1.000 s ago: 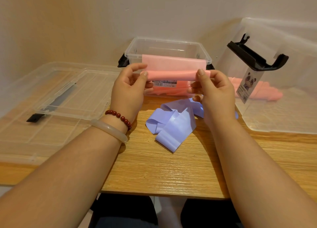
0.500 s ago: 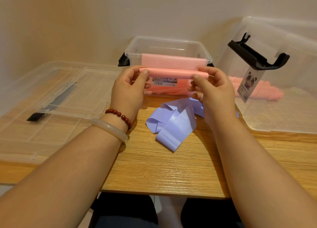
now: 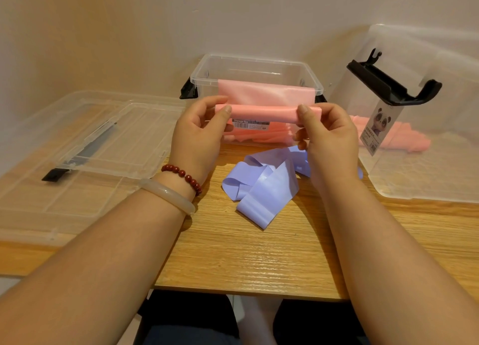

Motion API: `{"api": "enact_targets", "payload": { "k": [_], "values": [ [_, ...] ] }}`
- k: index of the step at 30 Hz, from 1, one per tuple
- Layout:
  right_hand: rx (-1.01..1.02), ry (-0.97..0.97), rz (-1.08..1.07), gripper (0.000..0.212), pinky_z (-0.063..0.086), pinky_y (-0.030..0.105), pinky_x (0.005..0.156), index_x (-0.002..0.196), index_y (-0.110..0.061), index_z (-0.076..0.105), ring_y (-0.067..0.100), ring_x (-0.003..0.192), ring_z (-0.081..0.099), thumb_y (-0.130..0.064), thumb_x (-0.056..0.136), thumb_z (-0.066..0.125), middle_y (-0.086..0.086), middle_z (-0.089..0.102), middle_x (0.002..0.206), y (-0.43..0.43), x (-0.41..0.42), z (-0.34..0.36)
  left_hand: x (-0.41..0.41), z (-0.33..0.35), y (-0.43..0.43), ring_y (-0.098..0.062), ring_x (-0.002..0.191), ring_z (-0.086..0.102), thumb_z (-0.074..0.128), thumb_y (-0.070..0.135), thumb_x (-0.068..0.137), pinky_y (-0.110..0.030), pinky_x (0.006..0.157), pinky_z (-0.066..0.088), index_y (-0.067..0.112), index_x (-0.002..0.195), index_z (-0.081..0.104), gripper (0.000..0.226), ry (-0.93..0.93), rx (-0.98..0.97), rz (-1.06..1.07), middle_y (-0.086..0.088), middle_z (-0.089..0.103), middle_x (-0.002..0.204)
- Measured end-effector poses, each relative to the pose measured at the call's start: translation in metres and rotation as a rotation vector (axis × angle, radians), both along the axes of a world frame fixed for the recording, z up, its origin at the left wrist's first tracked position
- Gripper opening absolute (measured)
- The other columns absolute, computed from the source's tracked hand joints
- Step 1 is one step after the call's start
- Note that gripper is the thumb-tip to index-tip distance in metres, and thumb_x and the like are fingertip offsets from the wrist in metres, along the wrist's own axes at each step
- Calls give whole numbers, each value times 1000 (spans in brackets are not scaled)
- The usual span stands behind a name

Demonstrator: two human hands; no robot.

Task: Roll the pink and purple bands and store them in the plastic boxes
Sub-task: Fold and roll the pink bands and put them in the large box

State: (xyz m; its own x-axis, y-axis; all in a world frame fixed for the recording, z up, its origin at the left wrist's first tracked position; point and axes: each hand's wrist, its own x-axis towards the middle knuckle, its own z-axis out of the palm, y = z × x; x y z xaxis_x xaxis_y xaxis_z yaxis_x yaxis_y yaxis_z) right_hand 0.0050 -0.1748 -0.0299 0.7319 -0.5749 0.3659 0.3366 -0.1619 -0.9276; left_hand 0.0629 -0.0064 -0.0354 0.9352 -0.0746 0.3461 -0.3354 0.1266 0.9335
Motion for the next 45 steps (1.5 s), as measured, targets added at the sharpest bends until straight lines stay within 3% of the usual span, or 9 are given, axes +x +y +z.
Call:
{"api": "enact_targets", "payload": {
  "k": [6,11,18,26,31,33,35,39,45],
  "values": [
    [4,-39,17,5,44,24,49,91,-17,61,11,52,50,-18,95,63,5,56,73,-1,0,0,1,-2,-1,-3,80,68,56,12,96,-20,69,55,23,102,65,16,-31,62,52,6,65,96],
    [-4,-5,91,12,47,21,58,100,-24,65,11,65,58,-19,90,66,4,63,85,0,-1,-1,2,0,-1,-4,74,67,56,9,96,-17,68,54,18,100,65,14,-19,-20,81,5,64,90],
    [-16,-1,-27,8,47,21,51,87,-26,61,8,65,64,-23,95,63,3,66,83,1,-2,0,2,-2,0,-11,82,70,62,10,92,-27,80,56,23,96,69,15,3,-16,-13,-5,70,95],
    [11,-31,-17,6,45,22,51,93,-20,59,11,59,55,-21,94,66,8,62,83,1,1,-2,-1,1,0,-5,72,70,61,8,93,-19,69,55,20,100,67,15,-3,-1,30,-3,67,92],
    [-40,-39,35,10,41,21,51,87,-29,62,11,62,48,-23,96,62,4,55,79,2,1,-2,-2,3,-1,-8,73,69,58,5,94,-17,66,54,18,106,63,19,7,-49,30,2,64,89],
    [-3,-15,106,6,41,19,49,93,-28,62,9,60,49,-22,95,62,2,56,81,2,-1,-1,-1,3,-1,-14,80,69,57,5,95,-17,68,54,16,105,64,17,17,-60,37,-1,66,93],
    [7,9,141,17,42,16,53,102,-32,62,8,69,52,-20,90,63,0,60,90,1,-1,-1,-1,2,-1,-15,83,69,59,5,94,-18,70,55,16,102,66,15,19,-65,35,-6,67,96],
    [-13,25,85,23,44,14,57,110,-29,63,8,78,53,-12,94,59,2,61,100,0,0,-3,0,0,0,-13,85,71,61,4,92,-25,78,57,18,101,67,18,15,-22,17,-10,69,101],
    [-73,-14,34,9,45,18,54,94,-28,61,12,71,55,-20,97,60,0,60,84,0,0,-3,0,0,1,-7,76,70,60,6,93,-25,76,57,18,100,67,16,-3,-2,34,-4,69,90]
  ]
}}
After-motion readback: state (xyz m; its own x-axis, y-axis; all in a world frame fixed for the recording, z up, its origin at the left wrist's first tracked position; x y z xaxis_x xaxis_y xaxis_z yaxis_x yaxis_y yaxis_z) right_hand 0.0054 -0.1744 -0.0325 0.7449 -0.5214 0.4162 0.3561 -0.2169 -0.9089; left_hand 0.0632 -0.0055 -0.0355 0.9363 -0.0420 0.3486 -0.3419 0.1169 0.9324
